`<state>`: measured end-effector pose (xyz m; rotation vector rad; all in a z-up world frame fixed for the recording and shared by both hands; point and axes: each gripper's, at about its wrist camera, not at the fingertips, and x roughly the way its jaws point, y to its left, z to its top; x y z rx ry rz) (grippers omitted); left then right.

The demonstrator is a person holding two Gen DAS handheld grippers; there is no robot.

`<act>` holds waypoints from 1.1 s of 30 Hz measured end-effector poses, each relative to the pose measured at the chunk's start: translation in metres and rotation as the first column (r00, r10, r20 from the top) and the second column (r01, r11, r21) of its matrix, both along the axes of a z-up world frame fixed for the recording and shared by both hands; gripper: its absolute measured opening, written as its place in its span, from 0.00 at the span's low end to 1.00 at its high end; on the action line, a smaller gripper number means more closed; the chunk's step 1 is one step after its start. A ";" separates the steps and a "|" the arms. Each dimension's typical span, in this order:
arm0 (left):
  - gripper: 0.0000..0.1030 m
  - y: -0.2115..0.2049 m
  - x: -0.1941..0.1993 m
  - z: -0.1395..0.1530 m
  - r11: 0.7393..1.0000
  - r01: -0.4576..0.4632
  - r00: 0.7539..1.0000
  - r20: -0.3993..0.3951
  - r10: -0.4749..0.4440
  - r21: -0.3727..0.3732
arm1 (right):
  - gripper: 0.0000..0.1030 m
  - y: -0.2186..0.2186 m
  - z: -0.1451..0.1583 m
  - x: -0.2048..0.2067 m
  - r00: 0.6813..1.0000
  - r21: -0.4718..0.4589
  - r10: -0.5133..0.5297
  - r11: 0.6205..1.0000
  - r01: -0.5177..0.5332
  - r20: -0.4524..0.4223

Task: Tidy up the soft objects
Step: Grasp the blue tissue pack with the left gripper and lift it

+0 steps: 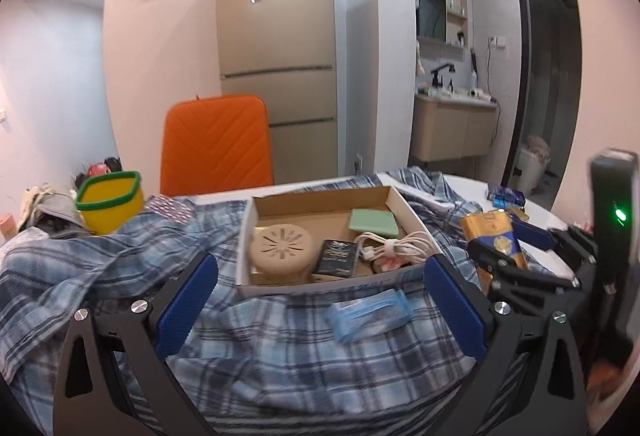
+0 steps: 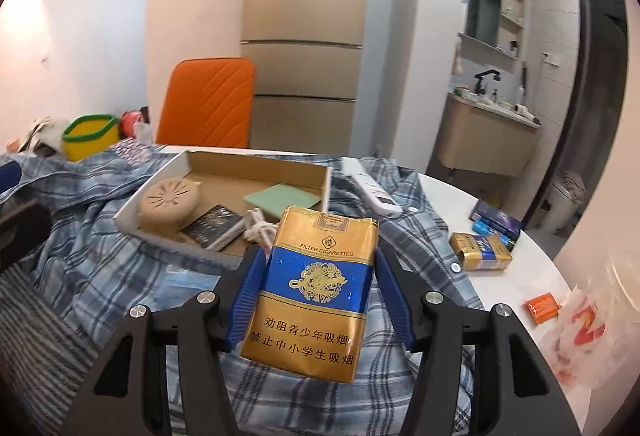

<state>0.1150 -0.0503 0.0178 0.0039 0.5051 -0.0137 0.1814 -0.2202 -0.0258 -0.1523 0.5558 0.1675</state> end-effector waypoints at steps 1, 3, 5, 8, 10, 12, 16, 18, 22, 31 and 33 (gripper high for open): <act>1.00 -0.005 0.011 -0.002 1.000 0.004 0.999 -0.035 -0.005 -0.010 | 0.57 -0.006 0.000 0.000 1.000 0.015 -0.016 1.000 0.016 0.001; 1.00 -0.012 0.030 -0.010 0.999 0.016 0.993 -0.116 -0.021 -0.044 | 0.57 -0.014 0.001 -0.002 0.999 0.043 -0.044 0.998 0.043 0.005; 1.00 -0.020 0.046 -0.020 0.998 0.020 0.983 -0.179 -0.030 -0.054 | 0.57 -0.024 0.004 -0.005 0.996 0.077 -0.088 0.993 0.086 0.029; 0.99 -0.034 0.065 -0.039 0.999 0.035 0.959 -0.279 -0.042 -0.029 | 0.57 -0.031 0.004 -0.005 0.993 0.093 -0.112 0.990 0.108 0.033; 0.99 -0.036 0.070 -0.048 0.999 0.011 0.947 -0.320 -0.020 -0.030 | 0.57 -0.032 0.001 -0.002 0.991 0.082 -0.134 0.988 0.132 0.017; 0.99 -0.035 0.076 -0.057 0.999 -0.005 0.932 -0.362 -0.014 -0.052 | 0.57 -0.034 -0.002 0.000 0.990 0.091 -0.143 0.986 0.143 -0.003; 0.99 -0.032 0.083 -0.068 0.998 -0.018 0.922 -0.388 -0.006 -0.058 | 0.57 -0.042 -0.003 0.003 0.985 0.115 -0.171 0.978 0.173 -0.025; 0.99 -0.030 0.088 -0.077 0.996 -0.002 0.900 -0.434 -0.037 -0.088 | 0.57 -0.042 -0.003 0.003 0.984 0.111 -0.176 0.978 0.178 -0.025; 0.99 -0.031 0.092 -0.088 0.996 0.006 0.882 -0.468 -0.049 -0.093 | 0.57 -0.039 -0.003 0.001 0.986 0.100 -0.164 0.981 0.165 -0.013; 0.99 -0.028 0.100 -0.099 0.993 0.002 0.858 -0.509 -0.064 -0.122 | 0.57 -0.037 -0.004 0.002 0.986 0.083 -0.163 0.983 0.164 -0.019; 0.99 -0.032 0.104 -0.098 0.993 -0.002 0.857 -0.512 -0.061 -0.120 | 0.57 -0.035 -0.004 0.002 0.987 0.076 -0.161 0.984 0.162 -0.015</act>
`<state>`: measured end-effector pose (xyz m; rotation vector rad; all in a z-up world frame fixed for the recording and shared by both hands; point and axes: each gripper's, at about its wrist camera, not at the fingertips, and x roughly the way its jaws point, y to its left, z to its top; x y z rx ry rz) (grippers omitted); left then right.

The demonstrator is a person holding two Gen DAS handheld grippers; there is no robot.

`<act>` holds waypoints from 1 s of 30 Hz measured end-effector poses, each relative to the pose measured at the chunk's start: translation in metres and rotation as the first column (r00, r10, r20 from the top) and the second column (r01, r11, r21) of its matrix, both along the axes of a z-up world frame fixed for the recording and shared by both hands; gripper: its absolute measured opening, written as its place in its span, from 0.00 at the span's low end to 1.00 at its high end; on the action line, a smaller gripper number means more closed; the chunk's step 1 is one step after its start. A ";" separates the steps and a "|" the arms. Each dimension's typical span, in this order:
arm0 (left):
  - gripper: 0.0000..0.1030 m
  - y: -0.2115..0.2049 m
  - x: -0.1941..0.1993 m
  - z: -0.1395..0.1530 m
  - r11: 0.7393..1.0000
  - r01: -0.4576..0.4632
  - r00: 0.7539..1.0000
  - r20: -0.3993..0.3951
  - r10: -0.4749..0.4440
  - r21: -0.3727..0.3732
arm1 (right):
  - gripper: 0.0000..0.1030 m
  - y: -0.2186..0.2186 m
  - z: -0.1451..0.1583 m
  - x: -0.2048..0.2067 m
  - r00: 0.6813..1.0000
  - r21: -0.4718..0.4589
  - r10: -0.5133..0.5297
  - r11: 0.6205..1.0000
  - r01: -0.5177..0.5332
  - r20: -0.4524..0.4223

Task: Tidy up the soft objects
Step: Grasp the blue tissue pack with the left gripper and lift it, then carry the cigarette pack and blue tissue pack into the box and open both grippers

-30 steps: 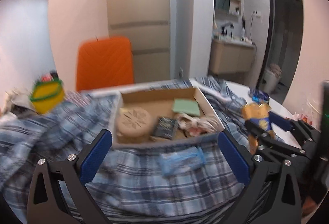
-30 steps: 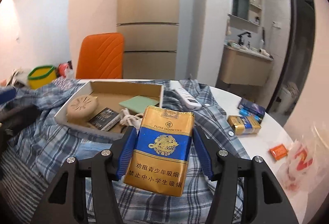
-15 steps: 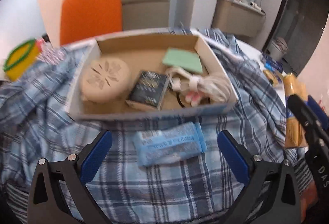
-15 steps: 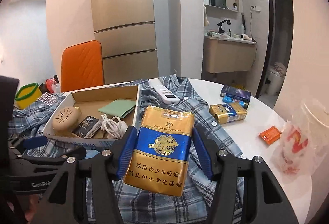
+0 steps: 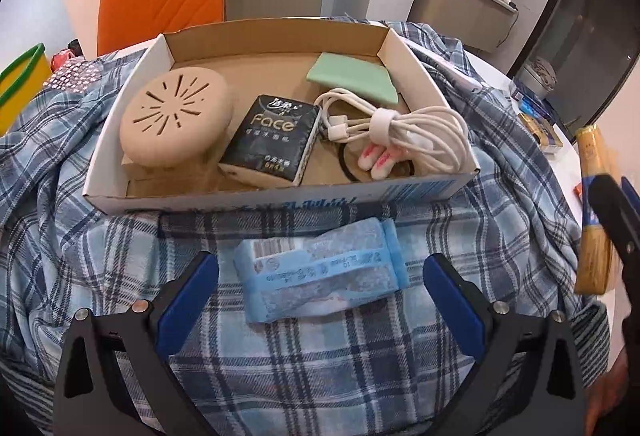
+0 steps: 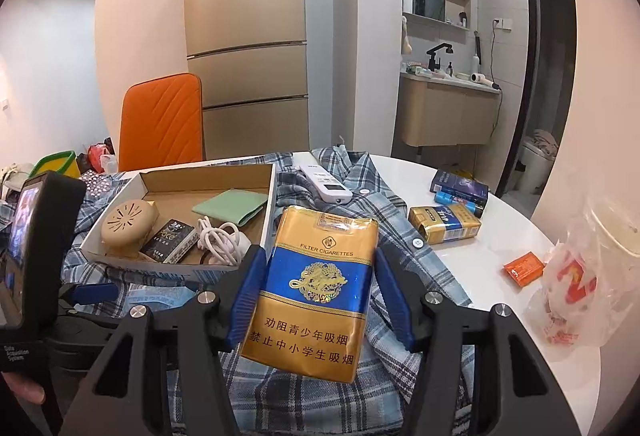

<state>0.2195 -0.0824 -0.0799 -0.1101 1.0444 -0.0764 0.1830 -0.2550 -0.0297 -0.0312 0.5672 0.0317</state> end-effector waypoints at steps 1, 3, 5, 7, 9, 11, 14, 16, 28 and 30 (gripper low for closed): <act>0.99 -0.002 0.002 0.001 1.000 0.000 1.000 0.002 0.000 0.016 | 0.57 0.001 0.000 0.000 1.000 -0.003 0.001 1.000 -0.001 0.001; 0.99 -0.003 0.007 0.000 0.999 -0.007 1.000 -0.004 0.007 0.046 | 0.57 0.002 0.000 0.000 1.000 -0.009 0.004 1.000 -0.004 0.000; 0.99 -0.003 0.011 -0.007 0.998 -0.015 0.999 -0.030 0.017 0.053 | 0.57 0.002 -0.001 0.000 1.000 -0.008 0.002 1.000 -0.002 -0.001; 0.98 -0.001 0.014 -0.012 0.999 -0.016 0.998 -0.056 0.019 0.047 | 0.57 0.002 -0.001 0.000 1.000 -0.005 0.003 1.000 -0.003 -0.001; 0.89 0.001 0.013 -0.013 0.999 -0.017 0.998 -0.059 0.020 0.045 | 0.57 0.002 -0.002 0.000 1.000 -0.006 0.005 1.000 -0.005 -0.004; 0.80 0.001 0.009 -0.011 0.999 -0.023 0.999 -0.045 0.025 0.050 | 0.57 0.001 -0.002 0.000 1.000 -0.007 0.010 1.000 -0.010 -0.003; 0.75 0.001 0.002 -0.006 0.999 -0.004 1.000 -0.023 0.006 0.050 | 0.57 0.002 -0.002 -0.001 1.000 -0.011 0.016 1.000 -0.016 -0.001; 0.74 0.001 -0.005 -0.003 0.999 0.013 1.000 -0.006 -0.013 0.043 | 0.57 0.002 -0.002 -0.002 1.000 -0.010 0.017 1.000 -0.017 -0.001; 0.74 0.019 -0.078 0.055 0.997 0.076 0.914 0.401 -0.065 -0.012 | 0.57 0.008 0.002 -0.009 0.998 -0.018 0.051 0.999 -0.050 0.043; 0.74 0.025 -0.087 0.065 0.996 0.079 0.886 0.460 -0.054 -0.036 | 0.57 0.010 0.003 -0.011 0.997 -0.023 0.061 0.998 -0.060 0.054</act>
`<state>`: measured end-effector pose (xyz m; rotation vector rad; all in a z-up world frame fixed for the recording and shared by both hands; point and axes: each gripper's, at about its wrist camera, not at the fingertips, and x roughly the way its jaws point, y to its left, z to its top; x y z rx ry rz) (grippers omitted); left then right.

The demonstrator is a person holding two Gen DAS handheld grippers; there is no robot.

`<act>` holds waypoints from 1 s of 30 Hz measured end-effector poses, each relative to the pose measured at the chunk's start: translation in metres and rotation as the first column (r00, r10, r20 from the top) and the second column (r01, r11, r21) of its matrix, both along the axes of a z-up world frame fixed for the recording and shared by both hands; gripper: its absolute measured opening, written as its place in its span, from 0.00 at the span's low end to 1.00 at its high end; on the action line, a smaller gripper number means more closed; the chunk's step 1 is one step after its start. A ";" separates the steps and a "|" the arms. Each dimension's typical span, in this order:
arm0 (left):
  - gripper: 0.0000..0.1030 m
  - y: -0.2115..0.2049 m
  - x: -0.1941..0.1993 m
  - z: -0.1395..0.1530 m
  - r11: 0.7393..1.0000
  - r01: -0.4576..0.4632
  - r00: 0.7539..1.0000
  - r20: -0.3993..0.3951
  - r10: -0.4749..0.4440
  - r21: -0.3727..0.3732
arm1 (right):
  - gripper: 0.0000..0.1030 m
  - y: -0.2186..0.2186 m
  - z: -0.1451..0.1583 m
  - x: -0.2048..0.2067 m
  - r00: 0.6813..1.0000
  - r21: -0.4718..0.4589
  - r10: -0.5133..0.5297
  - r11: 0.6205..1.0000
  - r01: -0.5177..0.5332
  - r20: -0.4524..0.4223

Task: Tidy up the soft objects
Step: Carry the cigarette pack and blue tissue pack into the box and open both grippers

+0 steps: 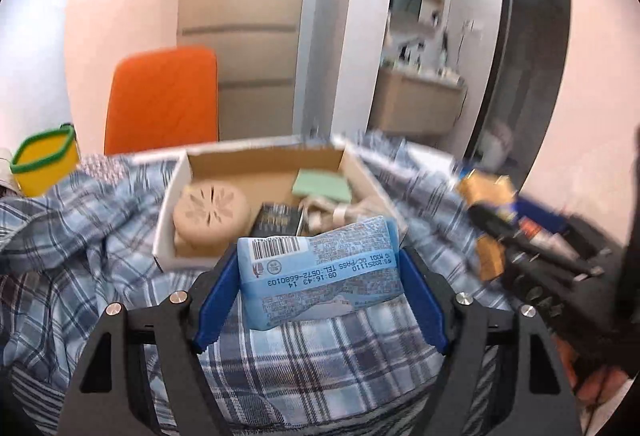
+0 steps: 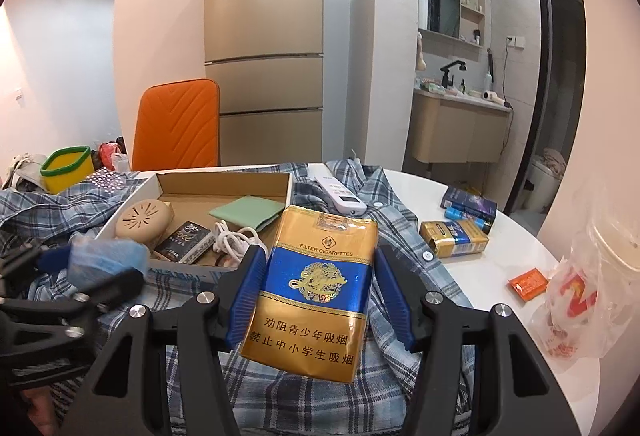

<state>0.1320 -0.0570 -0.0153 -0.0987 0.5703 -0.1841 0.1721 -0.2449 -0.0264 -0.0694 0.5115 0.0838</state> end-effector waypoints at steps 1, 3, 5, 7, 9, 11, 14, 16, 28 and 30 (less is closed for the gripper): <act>0.74 0.004 -0.006 0.006 1.000 -0.003 0.999 0.037 0.003 -0.006 | 0.57 0.001 0.000 -0.001 1.000 -0.001 0.007 1.000 -0.007 0.007; 0.74 0.003 -0.012 0.018 1.000 -0.012 0.995 0.097 0.012 0.004 | 0.57 0.001 0.002 -0.002 1.000 -0.002 0.014 1.000 -0.014 0.014; 0.74 0.007 -0.017 0.024 1.000 -0.014 0.990 0.141 0.012 0.018 | 0.57 0.003 0.002 -0.003 1.000 -0.007 0.021 1.000 -0.021 0.021; 0.74 0.009 -0.022 0.027 0.999 -0.026 0.985 0.169 0.020 0.034 | 0.57 0.004 0.003 -0.004 0.999 -0.010 0.030 0.999 -0.030 0.025; 0.74 0.011 -0.025 0.029 0.999 -0.030 0.982 0.185 0.022 0.041 | 0.57 0.005 0.004 -0.006 0.999 -0.012 0.039 0.999 -0.039 0.034; 0.74 0.015 -0.026 0.034 0.999 -0.022 0.981 0.193 0.015 0.035 | 0.57 0.004 0.007 -0.010 0.998 -0.016 0.035 0.999 -0.034 0.055; 0.74 0.020 -0.028 0.047 0.999 -0.022 0.974 0.228 0.012 0.044 | 0.57 0.008 0.011 -0.015 0.997 -0.023 0.048 0.999 -0.047 0.066; 0.74 0.021 -0.028 0.059 0.998 -0.029 0.964 0.265 0.012 0.060 | 0.57 0.012 0.016 -0.016 0.996 -0.022 0.079 0.997 -0.078 0.051; 0.74 0.027 0.024 0.094 0.993 -0.101 0.948 0.310 0.079 0.055 | 0.57 0.034 0.079 0.040 0.996 0.039 0.075 0.996 -0.077 0.055; 0.74 0.029 0.039 0.091 0.992 -0.117 0.954 0.283 0.097 0.054 | 0.57 0.038 0.082 0.056 0.995 0.039 0.074 0.996 -0.076 0.062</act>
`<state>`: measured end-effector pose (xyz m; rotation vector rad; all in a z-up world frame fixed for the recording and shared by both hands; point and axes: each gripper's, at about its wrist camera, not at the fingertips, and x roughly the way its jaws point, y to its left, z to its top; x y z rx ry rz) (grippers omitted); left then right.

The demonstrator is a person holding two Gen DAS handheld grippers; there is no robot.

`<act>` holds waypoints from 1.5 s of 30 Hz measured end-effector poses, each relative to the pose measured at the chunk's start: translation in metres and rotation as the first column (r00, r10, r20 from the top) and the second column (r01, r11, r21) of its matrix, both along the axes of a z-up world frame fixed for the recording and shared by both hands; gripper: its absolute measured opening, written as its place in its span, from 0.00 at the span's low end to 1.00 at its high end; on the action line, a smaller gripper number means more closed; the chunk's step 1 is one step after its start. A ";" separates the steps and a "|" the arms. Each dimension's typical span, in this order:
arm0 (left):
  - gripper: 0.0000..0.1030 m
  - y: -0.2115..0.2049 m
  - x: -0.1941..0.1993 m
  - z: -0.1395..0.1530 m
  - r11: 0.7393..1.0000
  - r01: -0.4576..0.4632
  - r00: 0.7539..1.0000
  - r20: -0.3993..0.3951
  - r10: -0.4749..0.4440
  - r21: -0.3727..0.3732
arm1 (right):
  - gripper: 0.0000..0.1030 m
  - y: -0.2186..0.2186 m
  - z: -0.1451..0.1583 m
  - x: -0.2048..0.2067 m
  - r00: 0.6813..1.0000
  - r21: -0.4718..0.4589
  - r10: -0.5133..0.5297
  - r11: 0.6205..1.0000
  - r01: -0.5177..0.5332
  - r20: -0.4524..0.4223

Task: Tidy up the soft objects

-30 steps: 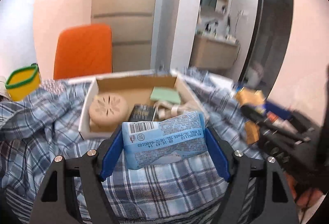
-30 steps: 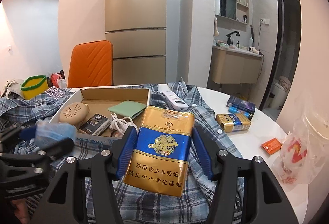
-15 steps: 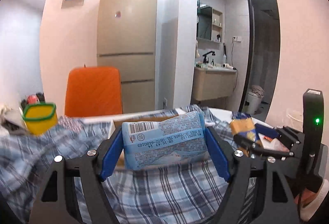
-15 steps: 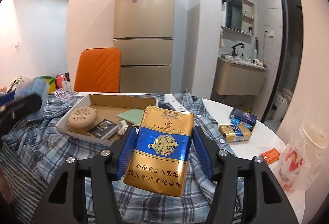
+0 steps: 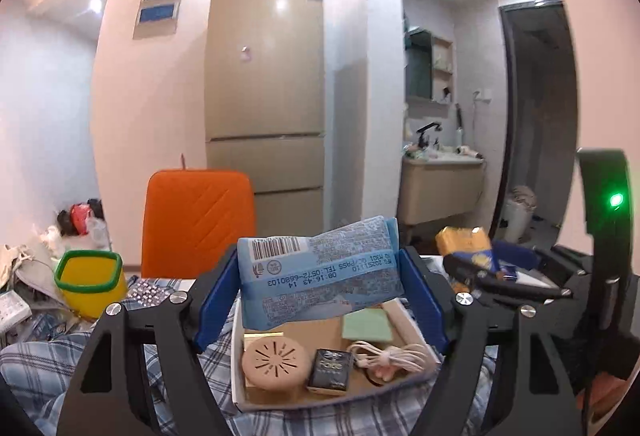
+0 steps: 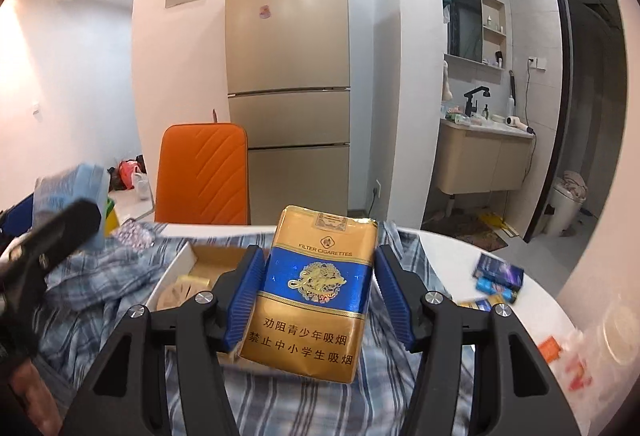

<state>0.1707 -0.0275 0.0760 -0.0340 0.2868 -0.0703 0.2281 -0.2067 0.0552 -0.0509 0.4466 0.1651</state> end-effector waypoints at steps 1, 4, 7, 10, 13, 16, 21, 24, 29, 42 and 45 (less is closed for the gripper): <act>0.74 0.004 0.009 -0.002 1.000 0.001 1.000 -0.019 -0.001 -0.015 | 0.57 0.003 0.000 0.007 1.000 0.003 -0.001 1.000 0.001 0.002; 0.74 0.011 0.029 -0.011 1.000 -0.008 0.998 -0.062 0.006 -0.025 | 0.57 0.010 -0.005 0.030 1.000 0.014 -0.001 1.000 0.001 -0.010; 0.74 0.017 0.046 -0.026 0.999 -0.003 0.993 -0.120 -0.001 -0.032 | 0.57 0.018 -0.019 0.048 0.999 0.003 0.013 1.000 -0.012 -0.037; 0.74 0.020 0.059 -0.043 0.999 0.000 0.979 -0.203 -0.010 -0.049 | 0.57 0.024 -0.038 0.060 0.997 -0.021 0.022 0.999 -0.024 -0.072; 0.74 0.023 0.070 -0.058 0.998 -0.019 0.962 -0.273 0.002 -0.057 | 0.57 0.028 -0.061 0.073 0.990 -0.042 0.041 0.998 -0.046 -0.132; 0.74 0.023 0.075 -0.069 0.999 -0.017 0.948 -0.318 0.002 -0.045 | 0.57 0.031 -0.078 0.082 0.979 -0.049 0.064 0.996 -0.075 -0.194; 0.74 0.019 0.076 -0.076 0.999 -0.010 0.941 -0.339 -0.003 -0.037 | 0.57 0.042 -0.097 0.086 0.963 -0.065 0.107 0.990 -0.127 -0.248; 0.74 0.021 0.076 -0.077 0.999 -0.008 0.940 -0.342 -0.007 -0.041 | 0.58 0.042 -0.102 0.087 0.957 -0.054 0.120 0.989 -0.139 -0.265; 0.74 0.023 0.078 -0.078 0.999 -0.007 0.938 -0.346 -0.007 -0.039 | 0.66 0.038 -0.103 0.089 0.956 -0.044 0.115 0.990 -0.131 -0.270; 0.92 0.019 0.080 -0.084 1.000 -0.009 0.938 -0.347 0.004 -0.015 | 0.77 0.016 -0.084 0.077 0.980 -0.080 0.044 0.995 -0.060 -0.196; 0.97 0.018 0.078 -0.083 1.000 -0.004 0.941 -0.338 0.002 -0.008 | 0.77 0.009 -0.079 0.078 0.981 -0.062 0.031 0.997 -0.043 -0.191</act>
